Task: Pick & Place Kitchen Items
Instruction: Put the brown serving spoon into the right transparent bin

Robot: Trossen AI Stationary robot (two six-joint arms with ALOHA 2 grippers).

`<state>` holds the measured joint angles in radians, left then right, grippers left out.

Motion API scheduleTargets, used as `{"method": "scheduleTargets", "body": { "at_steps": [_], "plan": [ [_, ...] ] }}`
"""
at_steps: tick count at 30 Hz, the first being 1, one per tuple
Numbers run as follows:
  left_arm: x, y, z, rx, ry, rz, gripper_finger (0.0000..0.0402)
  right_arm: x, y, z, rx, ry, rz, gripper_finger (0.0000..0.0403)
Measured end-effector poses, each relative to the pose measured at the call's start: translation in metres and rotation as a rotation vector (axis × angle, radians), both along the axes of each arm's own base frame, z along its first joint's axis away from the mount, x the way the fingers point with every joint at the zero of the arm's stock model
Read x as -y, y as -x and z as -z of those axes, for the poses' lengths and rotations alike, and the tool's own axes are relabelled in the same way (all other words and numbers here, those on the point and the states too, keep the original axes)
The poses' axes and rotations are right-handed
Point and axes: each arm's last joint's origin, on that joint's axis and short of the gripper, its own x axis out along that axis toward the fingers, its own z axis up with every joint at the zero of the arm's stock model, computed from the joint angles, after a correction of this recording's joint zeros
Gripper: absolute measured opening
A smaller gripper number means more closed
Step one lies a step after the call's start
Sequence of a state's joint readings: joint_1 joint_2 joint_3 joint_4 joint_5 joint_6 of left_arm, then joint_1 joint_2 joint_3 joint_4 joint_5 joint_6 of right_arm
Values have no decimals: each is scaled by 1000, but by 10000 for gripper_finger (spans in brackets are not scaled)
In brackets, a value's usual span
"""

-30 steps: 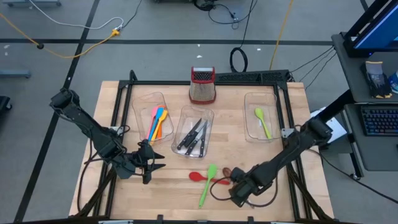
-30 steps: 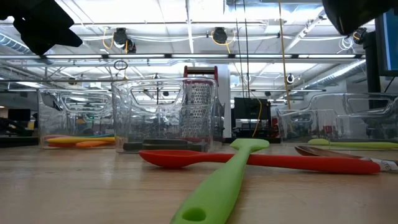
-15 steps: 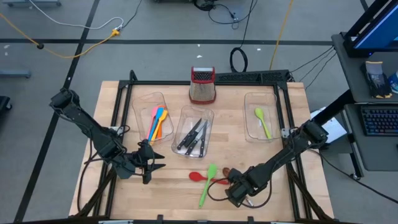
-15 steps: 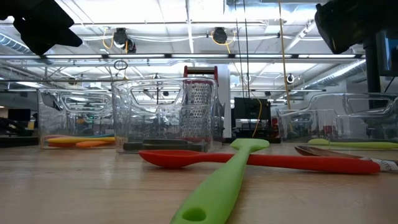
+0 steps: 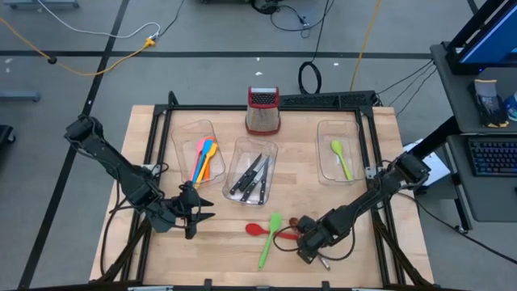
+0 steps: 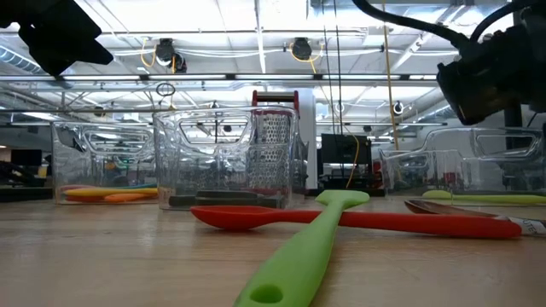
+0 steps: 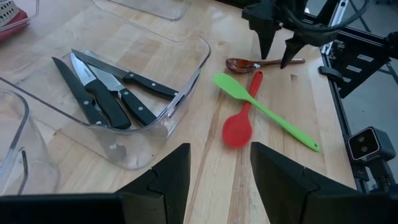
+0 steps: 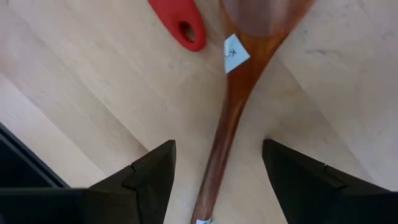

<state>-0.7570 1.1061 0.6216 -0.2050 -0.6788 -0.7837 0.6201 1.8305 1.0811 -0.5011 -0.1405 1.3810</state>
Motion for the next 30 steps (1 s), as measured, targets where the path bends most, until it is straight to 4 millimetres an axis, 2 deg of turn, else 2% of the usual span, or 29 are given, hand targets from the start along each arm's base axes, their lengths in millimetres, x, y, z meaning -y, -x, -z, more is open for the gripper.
{"method": "scheduleTargets", "body": {
  "at_steps": [4, 10, 18, 25, 30],
  "plan": [
    [0, 0, 0, 0, 0, 0, 170, 9, 13, 16, -69, 27, 50, 225],
    [0, 0, 0, 0, -3, 1, 170, 18, 24, 28, -110, 83, 84, 179],
    [0, 0, 0, 0, -4, 1, 170, 21, 27, 29, -102, 147, 110, 108],
    [0, 0, 0, -1, -12, 6, 170, 23, 29, 29, -130, 178, 133, 26],
    [0, 0, 0, -1, -14, 7, 170, 24, 30, 27, -124, 181, 140, 22]
  ]
}}
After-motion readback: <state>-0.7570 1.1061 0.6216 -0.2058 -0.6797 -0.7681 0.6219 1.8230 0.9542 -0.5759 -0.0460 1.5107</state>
